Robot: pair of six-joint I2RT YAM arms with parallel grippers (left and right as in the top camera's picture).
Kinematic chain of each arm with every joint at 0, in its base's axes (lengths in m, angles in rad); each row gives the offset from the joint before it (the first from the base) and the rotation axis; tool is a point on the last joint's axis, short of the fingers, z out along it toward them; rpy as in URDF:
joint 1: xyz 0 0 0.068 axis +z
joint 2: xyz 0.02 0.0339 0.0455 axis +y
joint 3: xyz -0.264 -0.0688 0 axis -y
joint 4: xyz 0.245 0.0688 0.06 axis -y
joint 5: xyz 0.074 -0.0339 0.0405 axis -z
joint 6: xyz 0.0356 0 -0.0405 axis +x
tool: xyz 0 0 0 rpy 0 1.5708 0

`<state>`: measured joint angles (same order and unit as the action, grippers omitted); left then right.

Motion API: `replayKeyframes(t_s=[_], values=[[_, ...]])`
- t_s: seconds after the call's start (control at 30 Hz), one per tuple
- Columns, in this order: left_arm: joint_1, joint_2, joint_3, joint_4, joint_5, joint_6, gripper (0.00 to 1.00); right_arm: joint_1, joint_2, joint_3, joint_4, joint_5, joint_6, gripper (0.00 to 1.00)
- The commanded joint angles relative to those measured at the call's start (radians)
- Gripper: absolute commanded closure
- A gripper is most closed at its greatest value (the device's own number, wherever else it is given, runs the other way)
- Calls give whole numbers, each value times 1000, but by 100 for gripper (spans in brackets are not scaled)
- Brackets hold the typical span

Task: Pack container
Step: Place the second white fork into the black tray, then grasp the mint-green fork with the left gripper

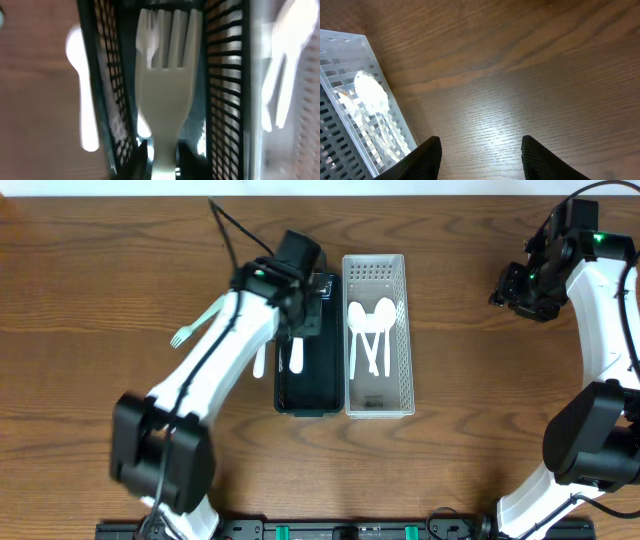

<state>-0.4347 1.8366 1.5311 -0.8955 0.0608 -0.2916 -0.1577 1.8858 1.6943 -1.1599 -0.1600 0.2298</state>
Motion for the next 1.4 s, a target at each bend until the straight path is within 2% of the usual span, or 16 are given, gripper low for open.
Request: replayKeyframes(t_s=[0.0,0.07,0.1,0.23,0.33,0.37,0.47,0.53,0.67,0.8,0.93,1.37], values=[[16,16,-6,-14,-44,-92,64,2,2,11,-4,-2,1,45],[39,0,6,-31,-45,-56,47,2,2,11,-4,-2,1,45],[55,-11,11,-34,-46,-29,42,2,2,11,-4,-2,1,45],[159,-53,12,-29,-51,243,31,2,2,11,-4,-2,1,44],[244,-46,11,-32,-51,530,29,2,2,11,-3,-1,1,44],[280,-41,11,-37,-51,658,29,2,2,11,-3,-1,1,44],[360,-26,10,-23,-51,884,30,2,2,11,-3,-1,1,44],[413,-9,9,29,-50,972,33,2,2,11,-3,-1,1,44],[505,36,9,125,-50,1062,35,2,2,11,-5,-1,0,43],[565,98,9,130,-43,1147,41,2,2,11,-8,-1,0,43],[599,174,9,123,-43,1152,44,2,2,11,-8,0,0,43],[604,280,9,139,-42,1174,45,2,2,11,-8,0,0,44]])
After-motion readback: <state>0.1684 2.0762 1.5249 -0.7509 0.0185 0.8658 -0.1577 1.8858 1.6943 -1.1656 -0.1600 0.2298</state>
